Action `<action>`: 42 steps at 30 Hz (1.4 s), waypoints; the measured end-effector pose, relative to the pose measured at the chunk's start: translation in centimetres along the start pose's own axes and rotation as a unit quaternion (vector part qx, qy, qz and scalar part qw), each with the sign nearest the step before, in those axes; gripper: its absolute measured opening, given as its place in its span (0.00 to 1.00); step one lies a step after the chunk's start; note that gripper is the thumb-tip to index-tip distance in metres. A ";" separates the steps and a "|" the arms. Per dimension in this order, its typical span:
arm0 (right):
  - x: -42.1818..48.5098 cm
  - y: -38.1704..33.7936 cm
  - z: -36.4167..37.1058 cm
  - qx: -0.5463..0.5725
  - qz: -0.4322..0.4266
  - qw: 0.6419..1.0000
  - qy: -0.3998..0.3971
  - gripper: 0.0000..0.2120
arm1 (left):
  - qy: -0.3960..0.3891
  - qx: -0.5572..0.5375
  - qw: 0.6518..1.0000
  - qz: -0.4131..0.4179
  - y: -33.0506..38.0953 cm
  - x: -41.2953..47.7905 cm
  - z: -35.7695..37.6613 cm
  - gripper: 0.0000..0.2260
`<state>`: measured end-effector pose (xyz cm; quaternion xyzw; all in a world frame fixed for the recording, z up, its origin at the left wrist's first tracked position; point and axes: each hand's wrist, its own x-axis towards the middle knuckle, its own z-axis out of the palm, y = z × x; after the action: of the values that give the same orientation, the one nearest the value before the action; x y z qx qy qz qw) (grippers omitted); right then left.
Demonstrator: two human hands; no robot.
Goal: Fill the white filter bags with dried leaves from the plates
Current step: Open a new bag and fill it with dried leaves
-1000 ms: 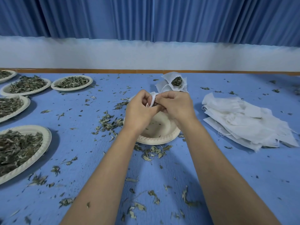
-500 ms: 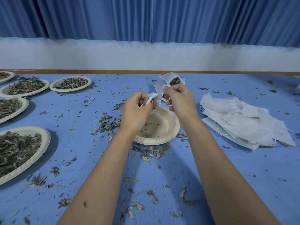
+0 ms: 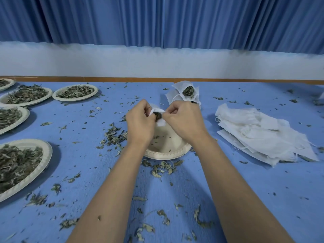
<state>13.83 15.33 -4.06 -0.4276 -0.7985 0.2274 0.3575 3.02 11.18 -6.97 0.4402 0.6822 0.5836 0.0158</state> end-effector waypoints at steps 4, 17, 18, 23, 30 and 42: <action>-0.1 -0.3 -0.4 0.104 0.028 0.993 -0.039 0.10 | -0.019 0.010 1.000 0.007 0.4 0.7 0.2 0.16; 0.6 1.5 0.9 0.336 0.156 0.928 -0.039 0.06 | -0.151 -0.107 0.981 -0.057 1.2 1.2 -0.7 0.09; 0.7 1.7 1.0 0.330 0.158 0.930 -0.030 0.06 | -0.157 -0.116 0.978 -0.073 1.1 1.2 -0.9 0.09; 0.8 1.8 1.2 0.210 0.122 0.970 0.025 0.06 | -0.082 0.008 0.996 -0.029 0.8 1.0 -1.1 0.09; 0.4 1.6 1.1 0.028 0.079 0.989 0.122 0.12 | -0.054 0.132 0.990 0.019 1.1 0.1 -0.4 0.08; 0.9 -0.5 -1.4 0.243 0.061 0.954 0.168 0.15 | 0.026 -0.131 0.991 -0.027 6.3 0.8 1.0 0.17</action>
<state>14.31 15.94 -2.49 -0.4077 -0.6203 0.3609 0.5646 6.73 12.00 -1.79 0.4009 0.6119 0.6781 0.0713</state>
